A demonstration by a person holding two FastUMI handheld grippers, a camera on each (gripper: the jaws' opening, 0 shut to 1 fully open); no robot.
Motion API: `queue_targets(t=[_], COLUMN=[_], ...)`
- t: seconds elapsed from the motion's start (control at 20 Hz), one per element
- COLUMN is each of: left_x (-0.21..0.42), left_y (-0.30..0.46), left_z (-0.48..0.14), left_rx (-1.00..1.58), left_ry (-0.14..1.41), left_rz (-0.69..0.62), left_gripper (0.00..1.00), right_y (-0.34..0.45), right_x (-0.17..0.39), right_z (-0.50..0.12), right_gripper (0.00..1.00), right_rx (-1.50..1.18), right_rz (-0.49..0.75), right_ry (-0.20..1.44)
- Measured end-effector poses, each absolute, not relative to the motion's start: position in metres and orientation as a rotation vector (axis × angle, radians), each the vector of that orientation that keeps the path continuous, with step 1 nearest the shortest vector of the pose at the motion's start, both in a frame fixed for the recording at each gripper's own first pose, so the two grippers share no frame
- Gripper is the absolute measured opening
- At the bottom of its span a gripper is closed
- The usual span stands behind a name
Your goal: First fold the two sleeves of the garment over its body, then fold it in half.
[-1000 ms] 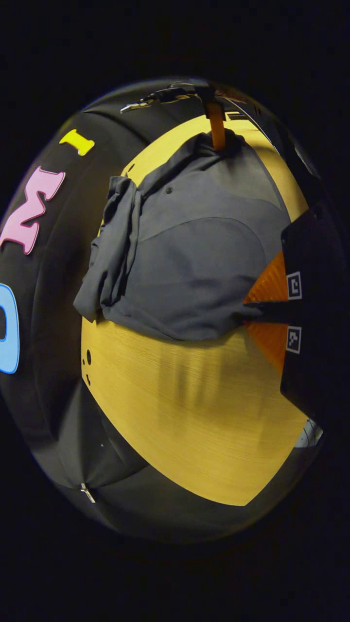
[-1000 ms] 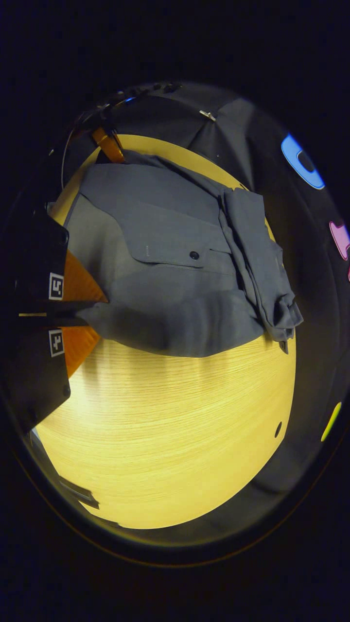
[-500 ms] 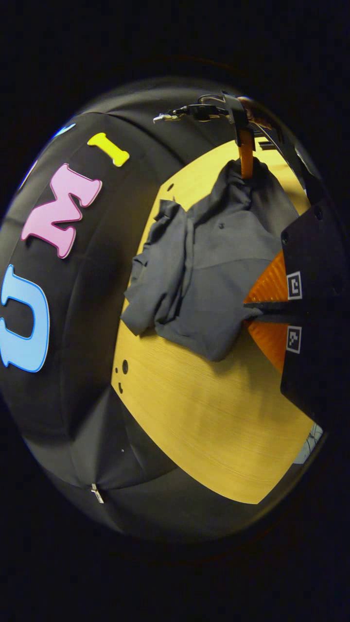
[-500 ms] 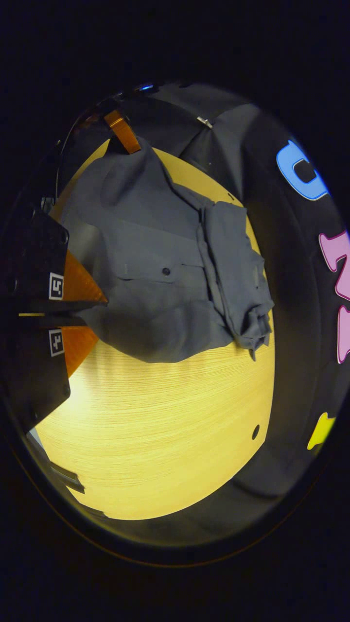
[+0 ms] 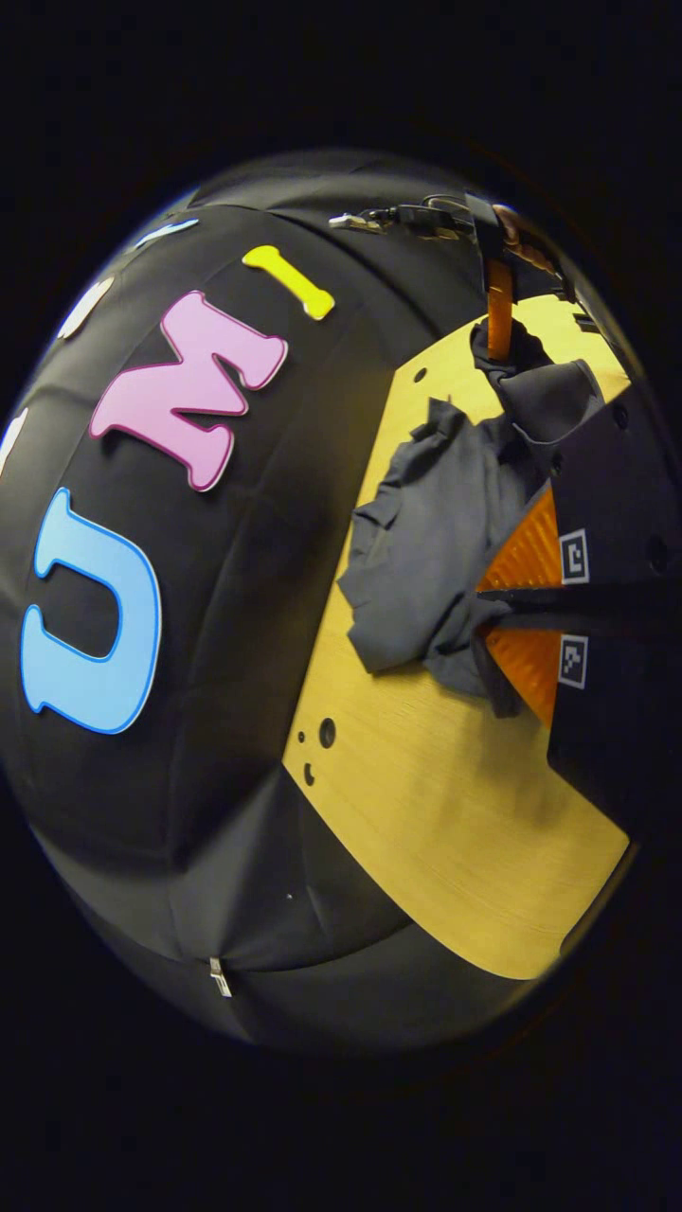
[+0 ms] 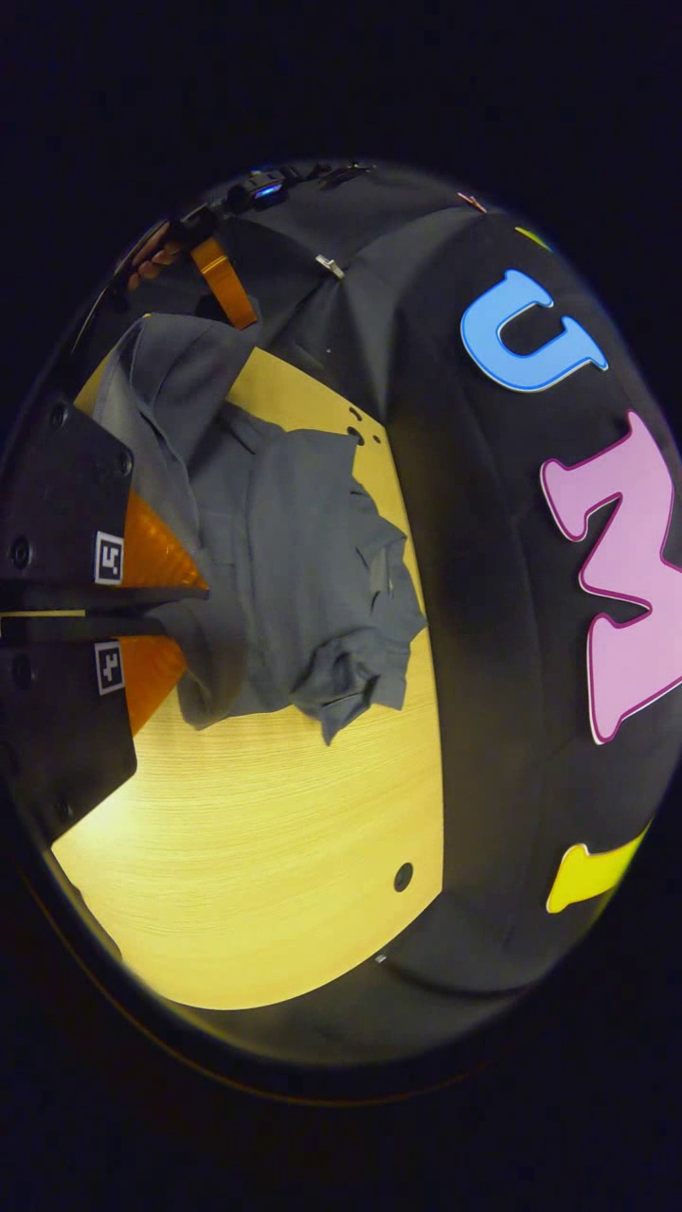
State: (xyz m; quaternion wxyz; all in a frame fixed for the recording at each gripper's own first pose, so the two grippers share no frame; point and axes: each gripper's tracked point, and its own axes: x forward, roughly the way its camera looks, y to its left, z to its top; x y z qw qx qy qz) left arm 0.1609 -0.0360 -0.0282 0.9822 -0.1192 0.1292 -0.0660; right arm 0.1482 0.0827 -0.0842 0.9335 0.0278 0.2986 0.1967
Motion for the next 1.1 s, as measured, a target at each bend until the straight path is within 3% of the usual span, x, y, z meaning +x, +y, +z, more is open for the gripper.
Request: queue_targets(t=[0.3, 0.45, 0.8, 1.0, 1.1], left_x=[0.237, 0.3, 0.403, 0.429, 0.434], left_y=[-0.042, -0.046, -0.037, -0.025, -0.02], left_z=[0.039, 0.056, 0.009, -0.017, -0.022], left_rx=[-0.241, -0.219, -0.276, -0.342, -0.338], left_ry=[0.154, 0.095, 0.115, 0.14, 0.155], left_rz=[-0.144, -0.139, -0.069, -0.027, -0.011], left_gripper=[0.05, 0.05, 0.05, 0.05, 0.12], right_y=[0.105, 0.117, 0.124, 0.126, 0.127], right_x=[0.225, 0.281, 0.377, 0.406, 0.408], right_z=[-0.032, -0.02, -0.068, -0.086, -0.09], right_gripper=[0.07, 0.07, 0.07, 0.07, 0.1], right_rx=[0.106, 0.207, 0.301, 0.298, 0.294], right_rz=[0.401, 0.339, 0.209, 0.18, 0.179], right_ry=[0.511, 0.452, 0.429, 0.43, 0.428])
